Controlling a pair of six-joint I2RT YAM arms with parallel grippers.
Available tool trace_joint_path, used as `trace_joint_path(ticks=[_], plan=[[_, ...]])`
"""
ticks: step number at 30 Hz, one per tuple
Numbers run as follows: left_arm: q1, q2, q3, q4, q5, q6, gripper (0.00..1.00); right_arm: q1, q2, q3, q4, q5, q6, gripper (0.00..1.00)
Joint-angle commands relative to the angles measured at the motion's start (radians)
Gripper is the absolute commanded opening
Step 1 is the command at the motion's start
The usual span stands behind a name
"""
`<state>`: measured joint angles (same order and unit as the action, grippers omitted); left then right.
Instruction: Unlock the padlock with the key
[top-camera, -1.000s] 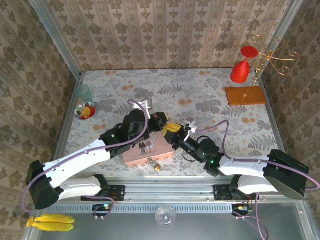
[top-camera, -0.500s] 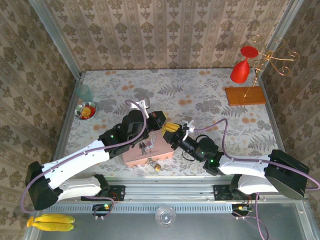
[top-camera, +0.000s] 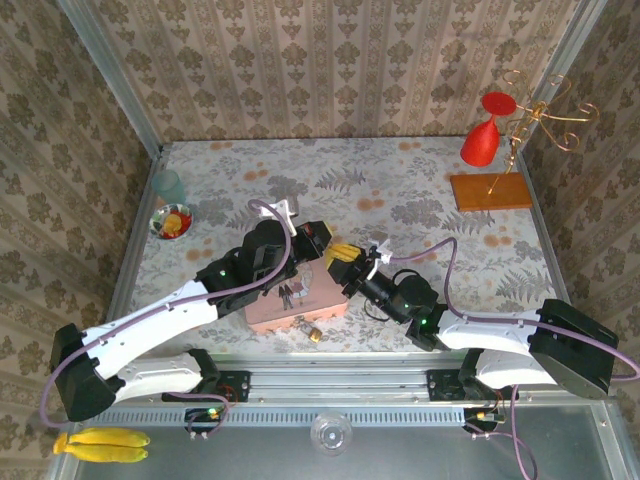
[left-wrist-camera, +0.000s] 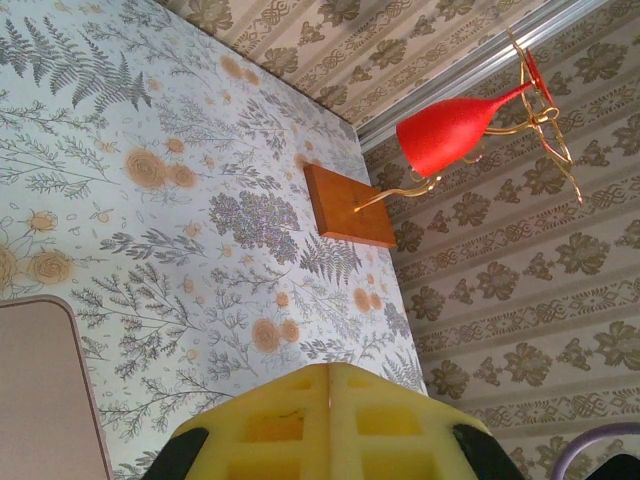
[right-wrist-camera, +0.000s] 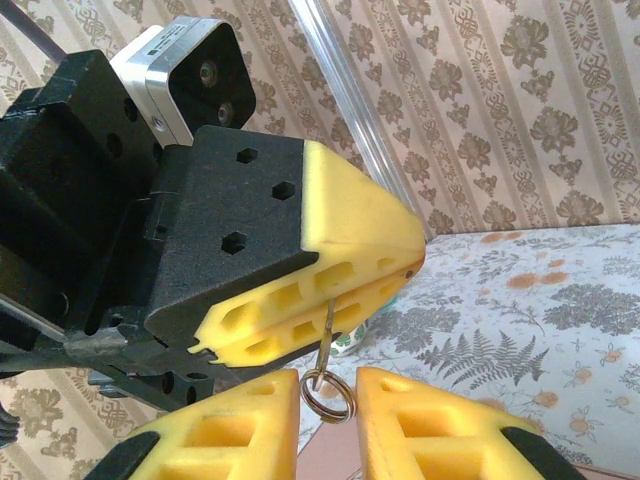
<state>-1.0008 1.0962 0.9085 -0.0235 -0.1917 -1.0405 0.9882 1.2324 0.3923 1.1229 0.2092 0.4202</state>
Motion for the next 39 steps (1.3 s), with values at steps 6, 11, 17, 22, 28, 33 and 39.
trace_joint_path(ticks=[6, 11, 17, 22, 28, 33, 39], plan=[[-0.014, -0.008, -0.010, 0.009, -0.007, -0.032, 0.00, -0.010, 0.013, 0.043, 0.055, -0.002, 0.031, 0.23], [-0.014, -0.009, -0.007, 0.008, -0.009, -0.028, 0.00, -0.011, 0.018, 0.046, 0.057, -0.014, 0.040, 0.19], [-0.013, -0.018, -0.013, 0.007, -0.017, -0.027, 0.00, -0.011, 0.019, 0.034, 0.060, -0.011, 0.045, 0.08], [-0.013, -0.019, -0.011, 0.005, -0.020, -0.014, 0.00, -0.011, 0.010, 0.029, 0.052, 0.000, 0.049, 0.00], [0.028, -0.042, 0.011, -0.108, -0.019, 0.019, 0.37, -0.018, -0.053, 0.026, -0.105, 0.087, 0.042, 0.00], [0.160, -0.070, 0.109, -0.415, 0.032, 0.087, 0.61, -0.054, -0.164, -0.033, -0.238, 0.101, 0.024, 0.00], [0.181, 0.021, 0.286, -0.803, 0.037, 0.206, 0.68, -0.082, -0.343, -0.066, -0.506, 0.122, -0.040, 0.00]])
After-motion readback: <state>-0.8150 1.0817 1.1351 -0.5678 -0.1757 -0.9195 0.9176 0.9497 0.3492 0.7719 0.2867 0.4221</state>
